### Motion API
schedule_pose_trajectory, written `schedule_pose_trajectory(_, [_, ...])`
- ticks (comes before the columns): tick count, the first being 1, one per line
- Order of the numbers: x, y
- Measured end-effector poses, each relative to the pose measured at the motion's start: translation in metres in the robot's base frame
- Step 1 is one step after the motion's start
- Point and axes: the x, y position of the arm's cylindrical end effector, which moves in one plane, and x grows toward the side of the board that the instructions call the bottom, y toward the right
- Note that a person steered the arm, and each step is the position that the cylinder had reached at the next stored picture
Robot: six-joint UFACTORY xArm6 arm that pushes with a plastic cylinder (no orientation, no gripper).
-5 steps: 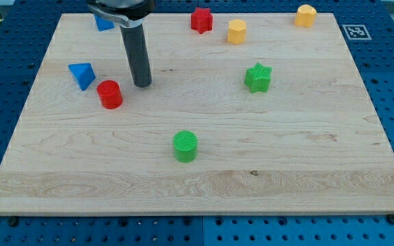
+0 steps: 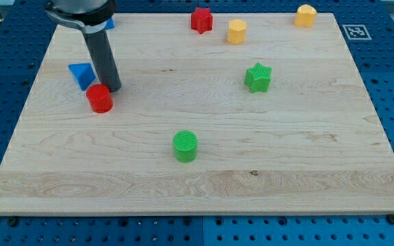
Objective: Place the red circle at the bottom left corner
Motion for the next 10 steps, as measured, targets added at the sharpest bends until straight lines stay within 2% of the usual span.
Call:
schedule_pose_trajectory(1, [0.014,-0.01])
schedule_pose_trajectory(4, [0.092,-0.033])
schedule_pose_trajectory(7, [0.157,-0.036])
schedule_pose_trajectory(8, [0.159,-0.031])
schedule_pose_trajectory(10, [0.119,0.036])
